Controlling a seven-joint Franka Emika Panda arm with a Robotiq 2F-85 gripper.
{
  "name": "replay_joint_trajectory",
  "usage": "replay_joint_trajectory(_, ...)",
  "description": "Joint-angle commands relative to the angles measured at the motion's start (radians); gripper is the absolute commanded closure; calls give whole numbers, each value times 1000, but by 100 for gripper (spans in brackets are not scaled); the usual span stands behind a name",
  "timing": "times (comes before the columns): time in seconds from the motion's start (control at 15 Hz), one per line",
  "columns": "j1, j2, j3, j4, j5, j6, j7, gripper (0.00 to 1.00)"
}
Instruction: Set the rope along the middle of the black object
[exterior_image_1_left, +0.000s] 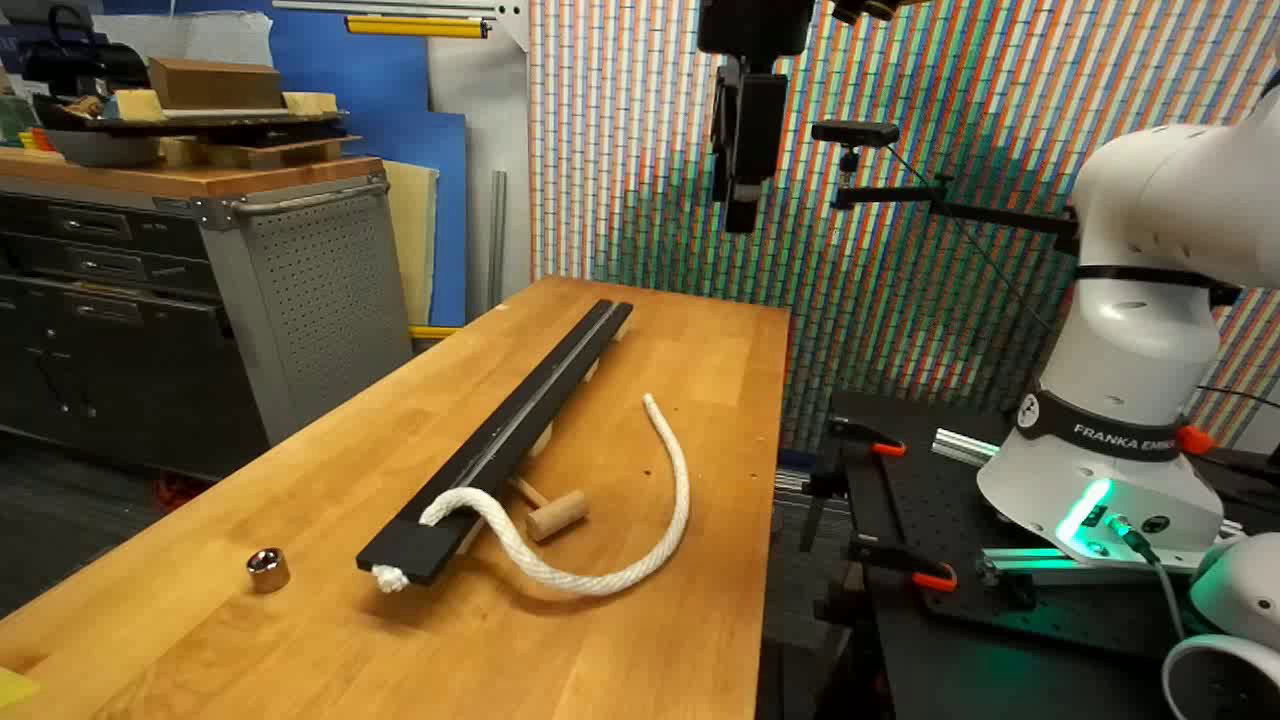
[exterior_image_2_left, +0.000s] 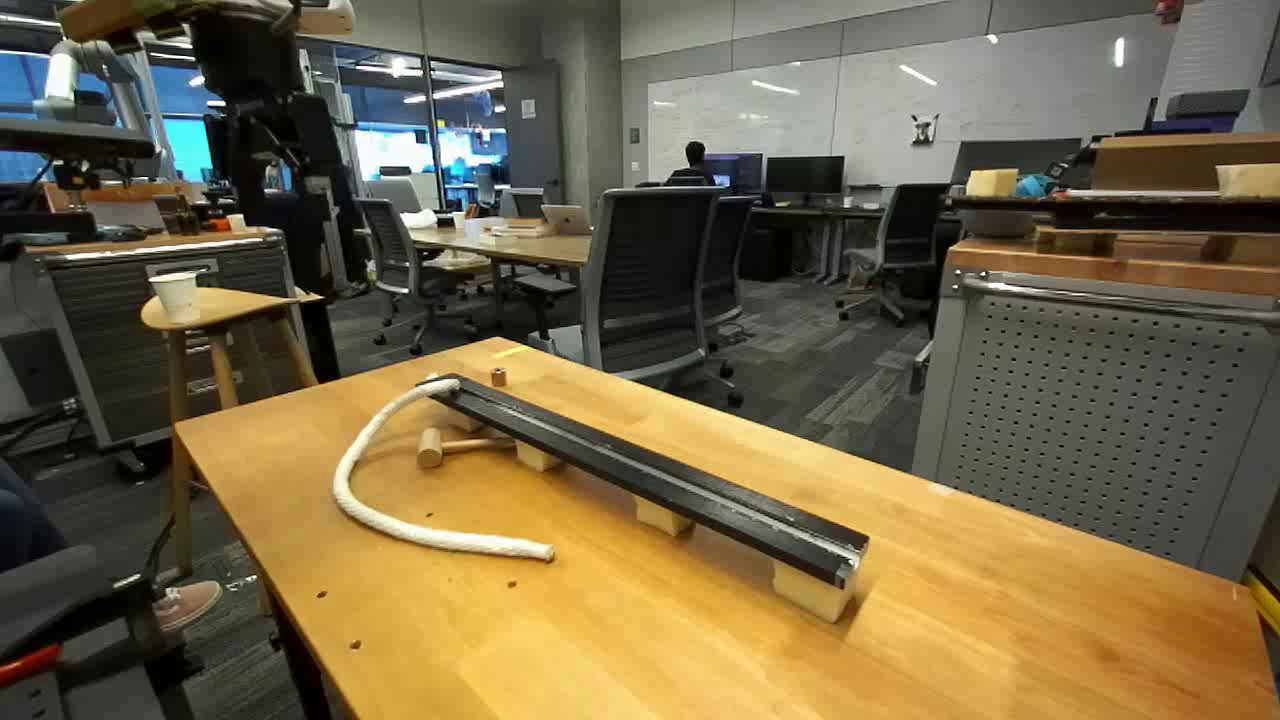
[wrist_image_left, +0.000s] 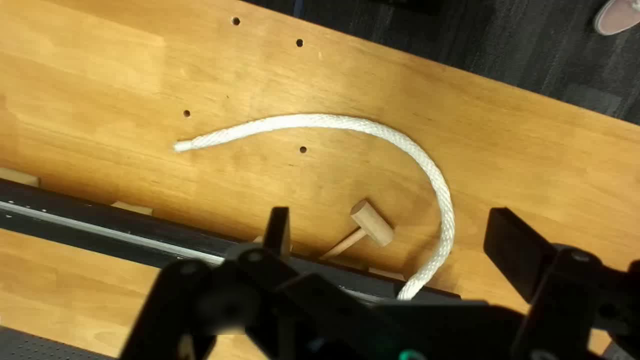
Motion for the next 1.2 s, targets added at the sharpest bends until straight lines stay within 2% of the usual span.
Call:
replay_joint_trajectory(0.0,13,1,-12,4,-6,-1,5,0)
replay_joint_trajectory(0.4,13,-3,-12,8,-6,-1,5,0)
replay_joint_trajectory(0.53,2,4,-4,2,-18,14,42,0)
replay_joint_trajectory(1.13,-108,122,10,-2,-94,106,481,0)
